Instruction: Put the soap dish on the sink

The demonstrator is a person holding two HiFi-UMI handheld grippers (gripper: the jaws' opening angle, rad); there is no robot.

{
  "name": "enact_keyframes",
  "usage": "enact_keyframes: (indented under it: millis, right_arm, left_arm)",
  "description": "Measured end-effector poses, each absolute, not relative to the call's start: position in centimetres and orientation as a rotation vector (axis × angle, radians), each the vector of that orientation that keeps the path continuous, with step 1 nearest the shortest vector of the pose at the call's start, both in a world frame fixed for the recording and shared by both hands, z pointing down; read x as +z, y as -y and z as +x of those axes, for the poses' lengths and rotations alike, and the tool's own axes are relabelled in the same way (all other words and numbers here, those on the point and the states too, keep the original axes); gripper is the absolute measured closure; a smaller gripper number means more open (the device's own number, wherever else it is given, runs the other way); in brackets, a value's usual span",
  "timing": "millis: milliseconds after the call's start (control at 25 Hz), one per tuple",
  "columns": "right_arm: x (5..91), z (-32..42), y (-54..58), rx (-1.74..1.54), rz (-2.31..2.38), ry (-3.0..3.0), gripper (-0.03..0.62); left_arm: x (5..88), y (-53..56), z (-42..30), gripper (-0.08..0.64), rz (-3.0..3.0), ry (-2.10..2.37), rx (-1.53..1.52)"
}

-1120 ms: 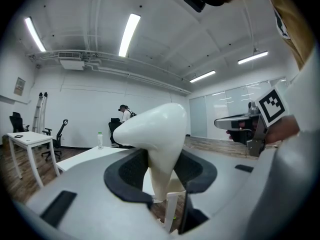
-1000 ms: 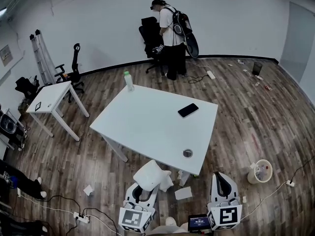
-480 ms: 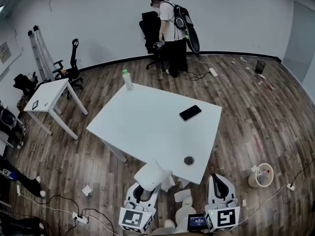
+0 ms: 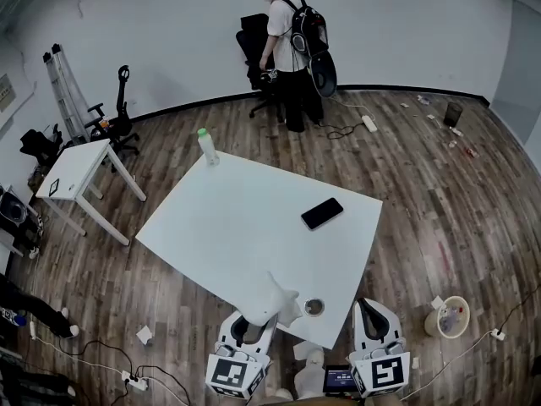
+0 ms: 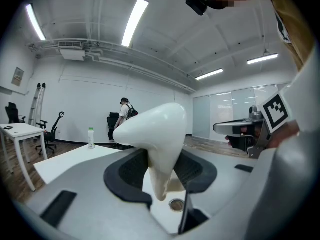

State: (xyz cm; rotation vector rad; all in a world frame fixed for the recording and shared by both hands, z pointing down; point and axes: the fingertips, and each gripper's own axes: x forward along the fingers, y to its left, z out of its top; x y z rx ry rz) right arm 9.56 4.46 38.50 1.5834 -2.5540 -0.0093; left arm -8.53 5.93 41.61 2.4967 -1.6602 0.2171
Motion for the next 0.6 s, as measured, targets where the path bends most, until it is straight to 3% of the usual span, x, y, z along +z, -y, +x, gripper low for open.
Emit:
enact_keyframes:
  millis: [600]
  right_arm:
    - [42.2,10.0,3.1,0.193,1.413,2.639,0.581]
  left_arm:
    - [43.1,0.9,-6.5,0.407,2.431,1.648,0.241]
